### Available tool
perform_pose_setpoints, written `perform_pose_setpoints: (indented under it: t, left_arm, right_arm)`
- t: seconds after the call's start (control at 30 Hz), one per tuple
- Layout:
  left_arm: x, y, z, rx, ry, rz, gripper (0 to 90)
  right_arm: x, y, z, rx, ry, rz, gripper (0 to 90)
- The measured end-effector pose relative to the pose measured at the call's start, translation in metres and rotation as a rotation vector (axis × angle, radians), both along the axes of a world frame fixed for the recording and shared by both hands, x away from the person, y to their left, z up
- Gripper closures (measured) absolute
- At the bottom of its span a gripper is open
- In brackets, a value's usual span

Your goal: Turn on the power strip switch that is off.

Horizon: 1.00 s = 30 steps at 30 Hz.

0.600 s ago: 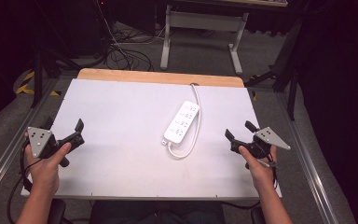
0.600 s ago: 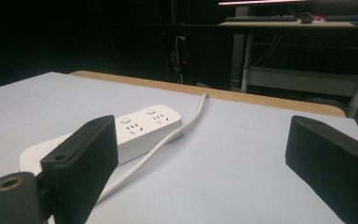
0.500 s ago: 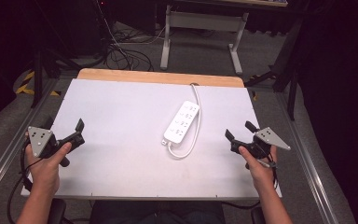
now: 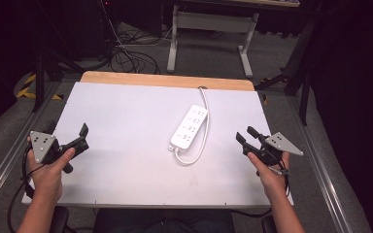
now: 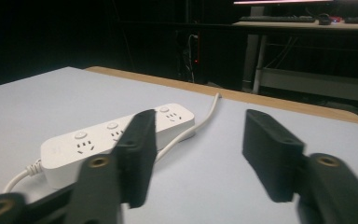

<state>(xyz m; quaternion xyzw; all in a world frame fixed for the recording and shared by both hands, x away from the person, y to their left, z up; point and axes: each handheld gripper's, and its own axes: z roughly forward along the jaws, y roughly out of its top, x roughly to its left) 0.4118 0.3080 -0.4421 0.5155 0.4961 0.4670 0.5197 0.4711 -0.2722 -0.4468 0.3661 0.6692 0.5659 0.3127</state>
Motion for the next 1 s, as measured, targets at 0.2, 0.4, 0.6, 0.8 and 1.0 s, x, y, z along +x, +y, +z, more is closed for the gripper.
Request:
perform_pose_setpoints:
  t: [0.2,0.4,0.6,0.8,1.0]
  left_arm:
    - [0.000,0.000,0.000,0.007,0.002,-0.002,3.8]
    - [0.000,-0.001,0.000,0.006,0.001,-0.006,3.8]
    - [0.002,-0.002,0.000,0.014,0.000,-0.011,3.9]
    - [0.002,-0.001,0.000,0.011,0.003,-0.007,3.6]
    - [0.002,-0.001,-0.001,0.011,0.004,-0.005,3.7]
  right_arm:
    - [-0.002,0.001,0.002,-0.007,0.024,0.028,66.1]
    - [-0.003,0.000,0.004,0.011,0.053,0.053,89.1]
    - [-0.002,0.003,0.012,0.002,0.094,0.083,90.0]
    - [0.004,0.005,0.027,-0.011,0.099,0.106,90.0]
    - [0.010,0.011,0.038,-0.004,0.103,0.115,90.0]
